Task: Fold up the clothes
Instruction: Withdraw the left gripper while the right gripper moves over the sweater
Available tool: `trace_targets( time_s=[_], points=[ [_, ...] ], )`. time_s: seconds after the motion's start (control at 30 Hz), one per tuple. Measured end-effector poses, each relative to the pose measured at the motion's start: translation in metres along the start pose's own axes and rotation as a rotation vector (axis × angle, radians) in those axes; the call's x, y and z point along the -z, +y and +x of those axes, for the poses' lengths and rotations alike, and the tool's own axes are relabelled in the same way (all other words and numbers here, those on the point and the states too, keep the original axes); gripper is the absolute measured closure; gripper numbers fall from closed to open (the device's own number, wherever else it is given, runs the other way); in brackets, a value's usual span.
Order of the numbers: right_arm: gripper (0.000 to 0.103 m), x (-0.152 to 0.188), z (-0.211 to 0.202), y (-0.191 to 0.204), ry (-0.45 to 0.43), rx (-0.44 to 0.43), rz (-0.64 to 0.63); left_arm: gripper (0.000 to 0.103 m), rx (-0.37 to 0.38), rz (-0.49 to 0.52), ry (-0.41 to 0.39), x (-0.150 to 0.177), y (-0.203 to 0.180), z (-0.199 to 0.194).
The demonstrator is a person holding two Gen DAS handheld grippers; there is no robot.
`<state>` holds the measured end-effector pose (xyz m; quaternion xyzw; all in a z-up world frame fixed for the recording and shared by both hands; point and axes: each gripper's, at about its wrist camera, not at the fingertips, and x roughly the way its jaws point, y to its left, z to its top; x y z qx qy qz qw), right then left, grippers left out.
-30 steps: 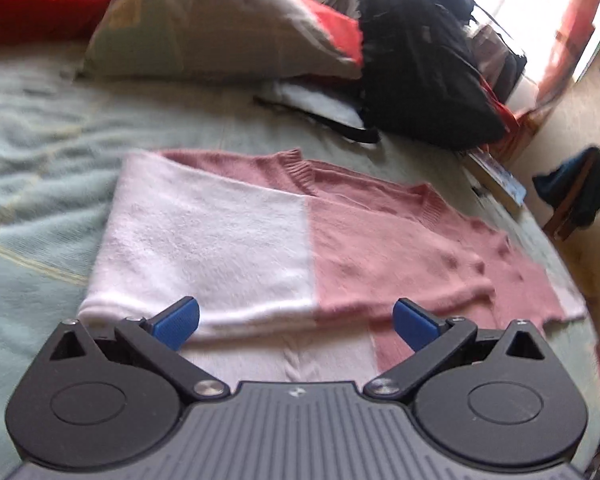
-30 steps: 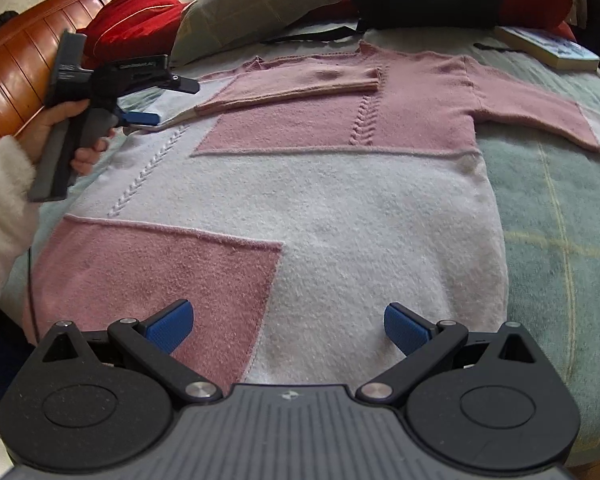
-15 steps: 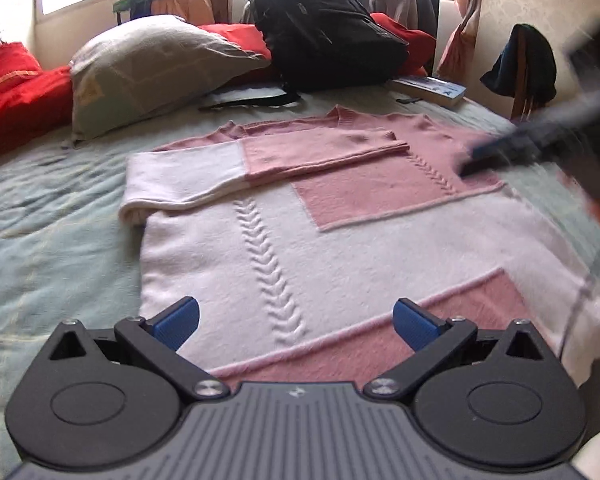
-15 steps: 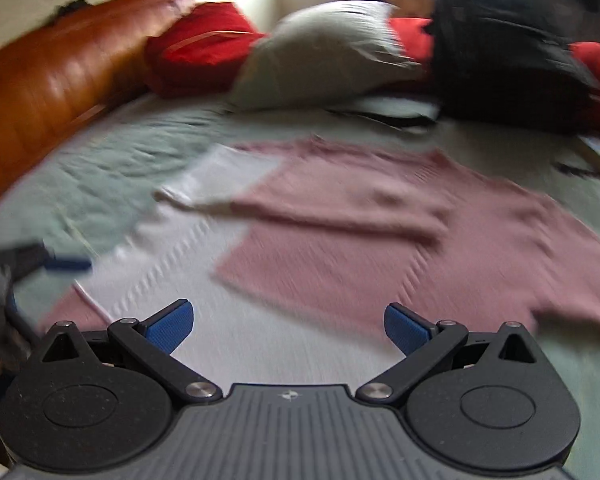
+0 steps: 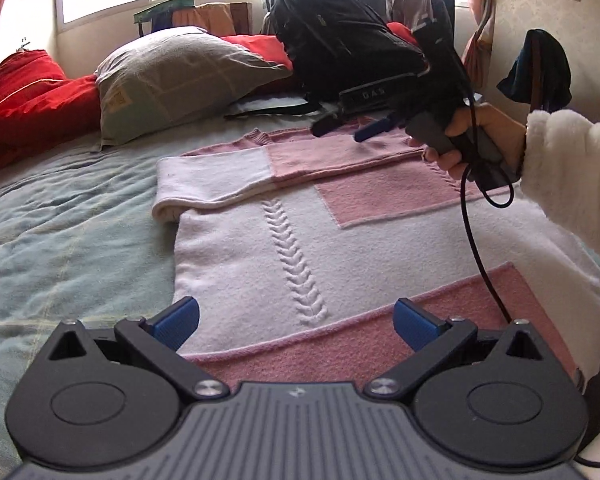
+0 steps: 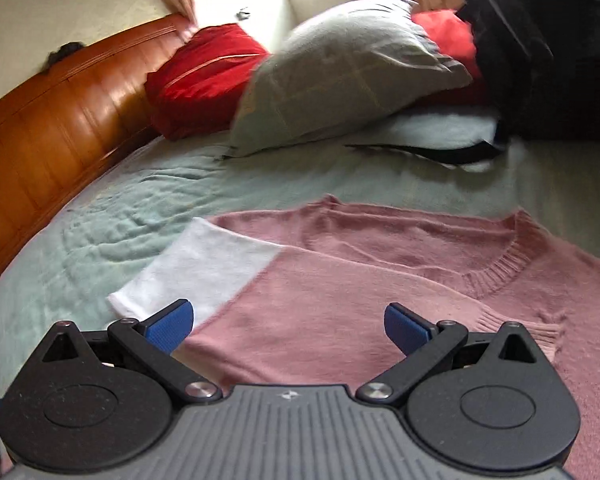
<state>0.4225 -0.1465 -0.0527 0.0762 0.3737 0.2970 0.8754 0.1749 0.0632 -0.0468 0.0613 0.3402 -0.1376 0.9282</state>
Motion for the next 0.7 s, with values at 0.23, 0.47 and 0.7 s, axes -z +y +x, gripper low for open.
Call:
trace_targets(
  time_s=[0.23, 0.47, 0.7],
  points=[
    [0.000, 0.016, -0.033, -0.039, -0.044, 0.135, 0.095, 0.001, -0.013, 0.004, 0.010, 0.000, -0.003, -0.005],
    [0.000, 0.054, -0.101, 0.009, -0.001, 0.194, -0.007, 0.001, -0.009, 0.012, 0.003, 0.001, -0.018, -0.025],
    [0.000, 0.148, -0.153, 0.057, 0.081, 0.294, -0.146, 0.001, -0.014, 0.002, 0.024, 0.014, -0.026, -0.055]
  ],
)
